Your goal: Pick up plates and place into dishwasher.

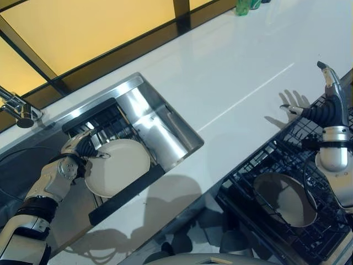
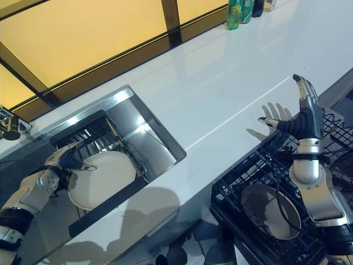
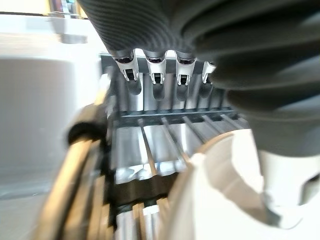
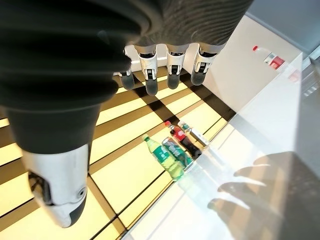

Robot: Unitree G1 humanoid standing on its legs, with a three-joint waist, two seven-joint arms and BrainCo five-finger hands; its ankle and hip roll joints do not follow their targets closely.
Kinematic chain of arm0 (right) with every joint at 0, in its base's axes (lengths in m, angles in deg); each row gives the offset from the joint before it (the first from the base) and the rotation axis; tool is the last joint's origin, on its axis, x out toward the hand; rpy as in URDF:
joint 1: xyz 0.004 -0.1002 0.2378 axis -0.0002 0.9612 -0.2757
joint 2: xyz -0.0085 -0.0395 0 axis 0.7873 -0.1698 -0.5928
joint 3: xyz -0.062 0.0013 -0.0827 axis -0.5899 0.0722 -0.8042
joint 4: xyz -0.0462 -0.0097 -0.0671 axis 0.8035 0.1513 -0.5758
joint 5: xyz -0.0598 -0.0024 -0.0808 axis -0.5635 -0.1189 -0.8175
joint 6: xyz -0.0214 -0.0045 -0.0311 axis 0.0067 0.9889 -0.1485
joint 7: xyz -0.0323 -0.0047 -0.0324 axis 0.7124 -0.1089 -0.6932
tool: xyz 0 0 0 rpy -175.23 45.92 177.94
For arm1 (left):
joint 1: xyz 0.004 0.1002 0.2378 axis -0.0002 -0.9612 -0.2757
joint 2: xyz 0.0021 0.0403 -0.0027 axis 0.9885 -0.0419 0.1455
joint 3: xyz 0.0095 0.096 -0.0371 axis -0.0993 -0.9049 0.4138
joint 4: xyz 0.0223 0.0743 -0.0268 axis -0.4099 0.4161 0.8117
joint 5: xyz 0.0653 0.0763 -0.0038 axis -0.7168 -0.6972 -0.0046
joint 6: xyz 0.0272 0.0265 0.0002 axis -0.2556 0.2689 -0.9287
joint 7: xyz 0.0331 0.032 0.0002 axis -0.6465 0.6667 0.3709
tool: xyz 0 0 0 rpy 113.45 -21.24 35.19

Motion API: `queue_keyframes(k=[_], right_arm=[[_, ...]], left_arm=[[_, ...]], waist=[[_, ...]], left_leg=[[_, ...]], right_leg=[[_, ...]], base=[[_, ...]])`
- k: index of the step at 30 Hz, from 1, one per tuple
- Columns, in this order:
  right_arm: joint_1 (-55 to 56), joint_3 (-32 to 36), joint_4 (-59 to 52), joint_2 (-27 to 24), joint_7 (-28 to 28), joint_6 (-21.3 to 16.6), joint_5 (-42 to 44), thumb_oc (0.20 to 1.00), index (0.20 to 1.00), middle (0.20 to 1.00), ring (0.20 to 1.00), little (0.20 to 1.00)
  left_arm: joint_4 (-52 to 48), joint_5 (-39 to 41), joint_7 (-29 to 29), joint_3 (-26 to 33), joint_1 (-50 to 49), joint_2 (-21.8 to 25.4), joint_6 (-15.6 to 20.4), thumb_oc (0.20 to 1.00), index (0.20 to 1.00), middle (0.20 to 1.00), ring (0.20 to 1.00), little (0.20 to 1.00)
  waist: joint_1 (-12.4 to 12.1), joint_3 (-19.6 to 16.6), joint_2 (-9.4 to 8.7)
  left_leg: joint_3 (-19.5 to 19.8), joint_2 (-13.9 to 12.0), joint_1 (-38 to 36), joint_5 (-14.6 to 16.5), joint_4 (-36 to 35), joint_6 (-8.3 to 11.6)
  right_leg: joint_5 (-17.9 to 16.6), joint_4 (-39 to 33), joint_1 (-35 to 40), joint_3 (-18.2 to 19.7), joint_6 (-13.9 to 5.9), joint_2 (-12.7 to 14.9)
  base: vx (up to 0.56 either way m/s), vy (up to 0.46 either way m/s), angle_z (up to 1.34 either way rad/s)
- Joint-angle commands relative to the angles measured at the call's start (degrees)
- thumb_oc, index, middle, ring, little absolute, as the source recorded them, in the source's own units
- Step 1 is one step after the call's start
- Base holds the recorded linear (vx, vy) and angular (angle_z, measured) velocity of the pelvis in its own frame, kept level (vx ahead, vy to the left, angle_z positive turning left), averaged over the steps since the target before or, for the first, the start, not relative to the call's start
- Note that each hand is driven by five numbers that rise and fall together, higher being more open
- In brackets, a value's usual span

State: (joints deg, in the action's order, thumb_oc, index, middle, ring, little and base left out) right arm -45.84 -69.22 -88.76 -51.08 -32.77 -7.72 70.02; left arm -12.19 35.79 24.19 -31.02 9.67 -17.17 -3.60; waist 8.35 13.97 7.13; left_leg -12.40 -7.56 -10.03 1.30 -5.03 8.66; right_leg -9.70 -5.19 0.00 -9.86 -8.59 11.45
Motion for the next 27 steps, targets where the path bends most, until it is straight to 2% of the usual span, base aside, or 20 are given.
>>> queue_keyframes(k=[1, 7, 12, 15, 17, 20, 23, 27], right_arm=[[-3.91, 0.39, -0.71, -1.5, -1.24, -1.37, -0.12, 1.0, 1.0, 1.0, 1.0, 1.0], [-3.91, 0.16, -1.62, -1.14, -2.13, -1.34, -0.1, 1.0, 1.0, 1.0, 1.0, 1.0], [-4.98, -0.82, -1.59, -1.27, -2.61, -1.13, -0.02, 1.0, 1.0, 1.0, 1.0, 1.0], [-5.82, -1.61, -1.93, -1.27, -3.07, -0.33, -0.32, 1.0, 1.0, 1.0, 1.0, 1.0], [-5.6, -1.58, -2.06, -1.34, -3.17, -0.36, -0.26, 1.0, 1.0, 1.0, 1.0, 1.0], [-4.96, -1.29, -1.77, -1.69, -2.9, -1.43, -0.02, 1.0, 1.0, 1.0, 1.0, 1.0], [-4.81, -1.67, -1.43, -2.45, -3.14, -2.05, 0.48, 1.0, 1.0, 1.0, 1.0, 1.0], [-5.02, -2.35, -1.33, -3.42, -3.08, -1.7, 1.3, 1.0, 1.0, 1.0, 1.0, 1.0]], left_arm=[[2.89, -0.99, -1.07, 1.92, 0.55, 4.01, -4.11, 1.0, 1.0, 1.0, 1.0, 1.0], [3.28, -0.87, 0.06, 1.29, 2.06, 3.51, -2.91, 1.0, 1.0, 1.0, 1.0, 1.0], [2.45, 5.09, 5.73, -0.49, 3.5, 3.55, 0.33, 1.0, 1.0, 1.0, 1.0, 1.0], [1.54, 13.69, 12.53, -0.99, 3.75, 2.91, 1.55, 1.0, 1.0, 1.0, 1.0, 1.0], [1.39, 16.54, 15.48, -0.93, 3.67, 2.67, 1.9, 1.0, 1.0, 1.0, 1.0, 1.0], [0.72, 21.83, 28.31, -1.86, 3.37, 2.72, -0.28, 1.0, 1.0, 1.0, 1.0, 1.0], [-0.24, 23.82, 38.27, -3.32, 3.11, 3.41, -3.13, 1.0, 1.0, 1.0, 1.0, 1.0], [-0.62, 24.6, 48.46, -4.22, 3.06, 4.59, -5.24, 1.0, 1.0, 1.0, 1.0, 1.0]], waist=[[-1.04, -1.25, -3.85], [-1.3, -0.96, -4.47], [-1.3, -0.51, -4.48], [-1.2, -0.11, -4.25], [-1.09, -0.09, -4.18], [-0.58, -0.35, -3.69], [-0.27, -0.76, -3.19], [-0.12, -1.59, -2.61]], left_leg=[[0.88, 3.89, 6.78, -0.23, 2.26, -4.85], [1.08, 3.87, 7.51, -0.5, 2.15, -4.88], [1.01, 3.82, 7.97, -0.5, 2.38, -4.95], [0.89, 3.94, 7.94, -0.46, 2.36, -5.11], [0.73, 3.96, 7.85, -0.44, 2.35, -5.14], [0.13, 4.0, 7.26, -0.35, 2.09, -5.23], [-0.21, 4.14, 6.7, -0.23, 1.93, -5.25], [-0.65, 4.28, 5.85, 0.04, 1.78, -5.29]], right_leg=[[9.39, 6.72, -0.95, 3.39, -1.73, 0.8], [9.3, 6.88, -1.56, 2.94, -1.81, 0.87], [9.33, 7.32, -2.14, 3.11, -1.88, 0.99], [9.34, 7.59, -2.37, 3.49, -1.99, 1.03], [9.32, 7.63, -2.36, 3.56, -2.06, 1.07], [9.24, 7.63, -2.21, 3.62, -2.28, 1.24], [9.15, 7.53, -1.91, 3.79, -2.44, 1.41], [9.23, 7.2, -1.06, 3.7, -2.58, 1.6]], base=[[-0.03, -0.002, 0.01], [-0.05, 0.006, 0.03], [-0.04, 0.018, 0.04], [-0.03, 0.017, 0.01], [0.0, 0.0, 0.0], [-0.01, 0.035, 0.0], [0.0, 0.0, 0.0], [0.0, 0.0, 0.0]])
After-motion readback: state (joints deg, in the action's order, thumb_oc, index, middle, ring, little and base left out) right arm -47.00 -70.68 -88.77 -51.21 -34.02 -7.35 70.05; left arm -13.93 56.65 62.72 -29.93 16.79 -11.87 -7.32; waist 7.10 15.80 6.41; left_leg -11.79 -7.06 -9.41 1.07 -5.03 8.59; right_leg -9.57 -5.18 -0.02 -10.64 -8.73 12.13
